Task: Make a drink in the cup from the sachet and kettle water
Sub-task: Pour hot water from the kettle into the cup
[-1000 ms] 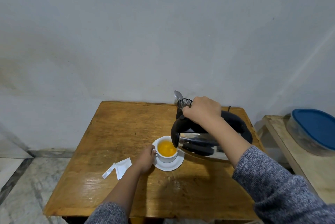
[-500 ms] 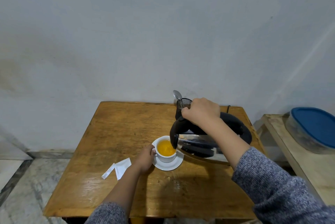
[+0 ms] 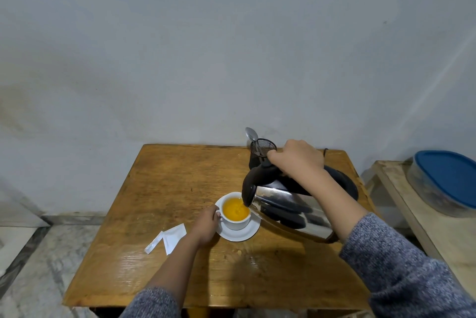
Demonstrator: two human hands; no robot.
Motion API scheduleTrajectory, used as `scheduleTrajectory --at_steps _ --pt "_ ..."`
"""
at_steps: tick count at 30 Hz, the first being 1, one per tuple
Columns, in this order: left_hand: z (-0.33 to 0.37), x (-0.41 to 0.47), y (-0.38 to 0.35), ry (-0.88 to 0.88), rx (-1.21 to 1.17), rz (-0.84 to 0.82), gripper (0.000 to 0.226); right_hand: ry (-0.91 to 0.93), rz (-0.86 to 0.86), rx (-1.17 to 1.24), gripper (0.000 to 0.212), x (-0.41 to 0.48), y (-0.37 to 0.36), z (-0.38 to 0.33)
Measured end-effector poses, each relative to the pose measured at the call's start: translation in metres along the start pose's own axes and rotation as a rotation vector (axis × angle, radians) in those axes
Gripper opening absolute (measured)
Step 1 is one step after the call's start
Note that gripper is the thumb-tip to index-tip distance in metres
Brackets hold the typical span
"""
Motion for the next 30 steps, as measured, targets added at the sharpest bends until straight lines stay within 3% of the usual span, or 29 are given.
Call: scheduleTrajectory --at_steps 8,16,25,30 --pt "-0.003 0.0 0.0 -0.019 -0.016 0.064 0.028 -0.194 -0.018 0.45 0.038 -0.007 -0.005 0.08" --pt "-0.005 -0.002 -0.006 -0.059 -0.095 0.183 0.028 -0.502 0.237 1.092 0.03 -0.021 0.003 0.174" --pt "-0.002 -0.008 -0.012 -0.097 -0.133 0.279 0.022 -0.62 0.664 1.139 0.037 -0.04 -0.006 0.215" --pt "-0.004 -0.006 -0.013 -0.101 -0.135 0.311 0.019 -0.761 0.772 1.232 0.04 -0.038 -0.03 0.232"
Point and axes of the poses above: each hand's wrist, its own x-axis towards the middle knuckle, its own y-axis out of the back of the hand, z = x × y, the point moved 7 cm from there along x, towards the middle knuckle, and after that the axes turned 6 degrees about -x, right-handed, at the moved point
